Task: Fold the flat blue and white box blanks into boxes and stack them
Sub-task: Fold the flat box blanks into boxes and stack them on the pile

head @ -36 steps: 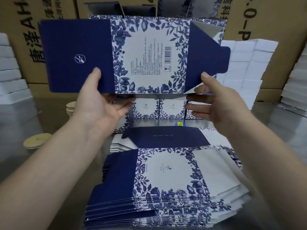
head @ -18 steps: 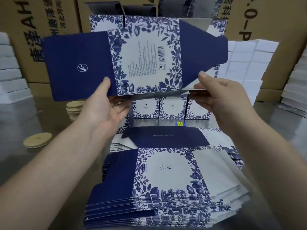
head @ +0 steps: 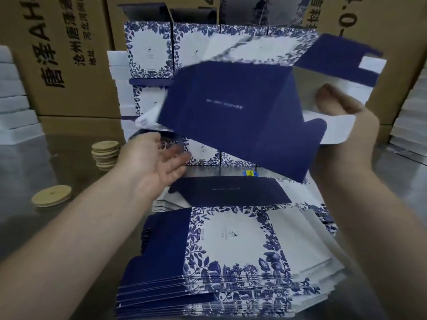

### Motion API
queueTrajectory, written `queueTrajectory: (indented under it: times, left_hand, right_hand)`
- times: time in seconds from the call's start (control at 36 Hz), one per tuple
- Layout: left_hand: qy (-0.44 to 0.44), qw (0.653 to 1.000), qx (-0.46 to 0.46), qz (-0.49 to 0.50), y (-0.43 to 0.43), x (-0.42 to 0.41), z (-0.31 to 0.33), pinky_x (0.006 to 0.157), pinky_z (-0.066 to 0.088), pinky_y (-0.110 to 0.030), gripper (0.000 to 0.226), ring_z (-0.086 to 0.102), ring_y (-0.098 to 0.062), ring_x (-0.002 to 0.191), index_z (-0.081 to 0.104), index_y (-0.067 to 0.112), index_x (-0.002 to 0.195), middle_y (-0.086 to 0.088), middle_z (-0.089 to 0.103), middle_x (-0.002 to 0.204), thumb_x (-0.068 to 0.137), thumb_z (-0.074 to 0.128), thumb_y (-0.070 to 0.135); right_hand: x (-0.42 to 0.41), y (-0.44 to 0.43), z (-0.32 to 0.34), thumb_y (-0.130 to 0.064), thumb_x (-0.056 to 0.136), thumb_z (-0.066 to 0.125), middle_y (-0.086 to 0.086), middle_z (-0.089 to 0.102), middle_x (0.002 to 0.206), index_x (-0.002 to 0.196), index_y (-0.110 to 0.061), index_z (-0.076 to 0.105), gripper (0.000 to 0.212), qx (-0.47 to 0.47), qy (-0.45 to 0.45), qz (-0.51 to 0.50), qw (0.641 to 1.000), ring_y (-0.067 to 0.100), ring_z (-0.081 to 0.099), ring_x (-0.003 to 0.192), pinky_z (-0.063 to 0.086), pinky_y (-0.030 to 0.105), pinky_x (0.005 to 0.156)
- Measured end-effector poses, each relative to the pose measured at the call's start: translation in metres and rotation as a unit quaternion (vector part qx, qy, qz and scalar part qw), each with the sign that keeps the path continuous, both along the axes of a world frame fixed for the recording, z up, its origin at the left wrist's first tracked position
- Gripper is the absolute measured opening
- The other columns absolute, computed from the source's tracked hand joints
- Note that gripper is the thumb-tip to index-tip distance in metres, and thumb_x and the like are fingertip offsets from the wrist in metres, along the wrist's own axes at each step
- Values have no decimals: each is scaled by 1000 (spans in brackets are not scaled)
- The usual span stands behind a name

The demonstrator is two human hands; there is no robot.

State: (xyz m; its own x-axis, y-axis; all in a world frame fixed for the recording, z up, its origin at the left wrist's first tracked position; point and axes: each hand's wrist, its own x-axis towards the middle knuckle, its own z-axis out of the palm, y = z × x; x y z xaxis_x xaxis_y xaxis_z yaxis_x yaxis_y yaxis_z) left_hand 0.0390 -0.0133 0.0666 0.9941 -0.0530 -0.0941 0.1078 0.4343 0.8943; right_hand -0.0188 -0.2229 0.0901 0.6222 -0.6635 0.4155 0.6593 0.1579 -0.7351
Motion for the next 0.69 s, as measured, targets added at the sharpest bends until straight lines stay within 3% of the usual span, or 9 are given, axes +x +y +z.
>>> queueTrajectory:
  times: [0.11,0.17,0.22,0.31,0.44,0.5,0.58,0.64,0.69]
  left_hand:
    - [-25,998,19,51,0,-2,2,66,46,-29,12,62,-15,74,49,17,103,1,57,87,99,40,22]
    - [-66,994,87,4,-4,-7,2,63,47,-28,9,64,-14,70,53,18,92,1,61,90,96,46,21]
    - [-117,974,188,-50,-10,-13,-1,59,48,-27,8,67,-15,66,56,19,101,2,64,94,94,51,21]
    - [-197,884,412,-104,-16,-21,-9,66,49,-28,44,68,-12,78,45,25,131,12,61,99,89,57,31]
    - [-230,768,578,-154,-17,-23,-20,79,41,-22,86,57,-6,98,17,30,148,12,57,125,76,57,55]
    - [-235,732,621,-152,-18,-23,-25,79,36,-20,91,51,-4,99,10,37,147,18,54,125,74,59,61]
    - [-273,700,649,-120,-20,-26,-31,63,39,-15,75,54,2,77,5,54,123,28,51,96,75,62,58]
    - [-305,687,655,-75,-19,-26,-33,59,37,-19,82,53,0,75,-5,54,123,22,55,108,75,62,58]
    - [-321,677,661,-28,-18,-23,-35,68,37,-24,95,57,-12,98,-7,48,138,14,49,133,74,62,60]
  right_hand:
    - [1,0,-1,-13,80,61,-15,62,66,76,-22,67,11,-99,-11,-83,992,7,52,63,41,19,60]
    - [2,3,-3,-19,78,59,-12,60,76,90,-19,69,15,-151,2,-104,983,6,48,65,39,19,62]
    - [5,7,-7,-23,76,59,-8,65,99,115,-14,65,40,-199,22,-116,973,0,53,74,44,19,73]
    - [5,15,-10,-31,76,59,-4,60,125,133,-15,53,59,-231,55,-120,964,-6,55,79,47,27,88]
    - [4,23,-15,-29,83,64,-22,54,111,132,-22,52,51,-240,59,-121,961,-22,52,84,42,14,89]
    - [1,27,-15,-29,78,59,-24,58,106,120,-31,59,42,-268,58,-117,955,-16,54,89,42,9,84]
    - [0,30,-14,-28,75,55,-6,59,125,132,-19,54,58,-304,71,-111,944,5,56,105,45,26,95]
    - [-2,31,-14,-26,78,59,-1,60,125,131,-16,54,54,-326,70,-121,935,12,57,111,46,34,97]
    - [-2,31,-14,-24,80,62,3,64,117,126,-16,60,46,-342,69,-133,928,20,60,106,49,39,92]
